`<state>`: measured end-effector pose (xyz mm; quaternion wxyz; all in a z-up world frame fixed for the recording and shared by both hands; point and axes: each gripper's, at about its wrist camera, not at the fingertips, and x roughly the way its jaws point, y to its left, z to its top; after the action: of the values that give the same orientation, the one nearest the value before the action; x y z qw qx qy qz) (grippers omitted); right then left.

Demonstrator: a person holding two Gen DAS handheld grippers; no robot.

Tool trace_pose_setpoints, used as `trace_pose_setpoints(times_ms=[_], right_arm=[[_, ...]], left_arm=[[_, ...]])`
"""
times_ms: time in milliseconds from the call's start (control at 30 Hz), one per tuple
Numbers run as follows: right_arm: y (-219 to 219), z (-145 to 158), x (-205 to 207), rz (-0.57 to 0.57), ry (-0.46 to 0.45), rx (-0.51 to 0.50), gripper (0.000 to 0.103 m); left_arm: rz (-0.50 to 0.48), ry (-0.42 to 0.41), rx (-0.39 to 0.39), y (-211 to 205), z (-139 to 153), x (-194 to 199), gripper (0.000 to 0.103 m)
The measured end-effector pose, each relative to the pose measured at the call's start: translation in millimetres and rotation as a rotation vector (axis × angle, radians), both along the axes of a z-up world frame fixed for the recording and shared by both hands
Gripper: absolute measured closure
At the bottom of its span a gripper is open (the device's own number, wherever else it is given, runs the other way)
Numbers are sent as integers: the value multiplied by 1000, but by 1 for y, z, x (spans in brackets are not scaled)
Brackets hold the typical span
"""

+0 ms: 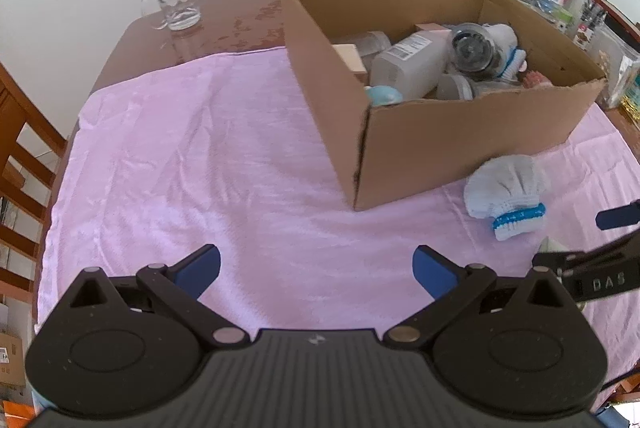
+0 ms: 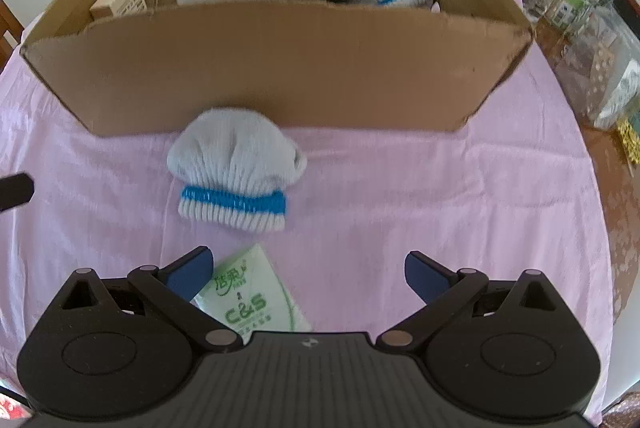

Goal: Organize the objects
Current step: 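Move left tool to the white knit cap while right tool moves to the C&S tissue pack, then grasp the white knit cap with left tool while right tool grasps the C&S tissue pack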

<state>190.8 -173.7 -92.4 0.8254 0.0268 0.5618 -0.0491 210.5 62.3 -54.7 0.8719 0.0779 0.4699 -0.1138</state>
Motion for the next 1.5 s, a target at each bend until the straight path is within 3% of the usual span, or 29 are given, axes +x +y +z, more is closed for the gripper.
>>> trace_pose_setpoints(times_ms=[333,533,700,933,1167,1500], right_arm=[[-10,0,-30,38,-8,-16,0],[-32,1,-38,-1,-24,-38,0],[-33,2,-40,29,-38,20,0],[-37,-13,-35,61,-44,-44,0],[-75,-16,-39,17,-63,-4,0],[-81,-18,-41,134,-94,-2,0]], left_arm=[[-72,14,-13,-28,-3,2,1],[-111,18,-7,-48,-6,0,1],[-125,22,-14,-65,-7,-1,1],[-138,21,-39,-89,-11,1,1],[-120,20,-49,-120,-26,9,1],[14,55,-103,-141,-49,23,1]])
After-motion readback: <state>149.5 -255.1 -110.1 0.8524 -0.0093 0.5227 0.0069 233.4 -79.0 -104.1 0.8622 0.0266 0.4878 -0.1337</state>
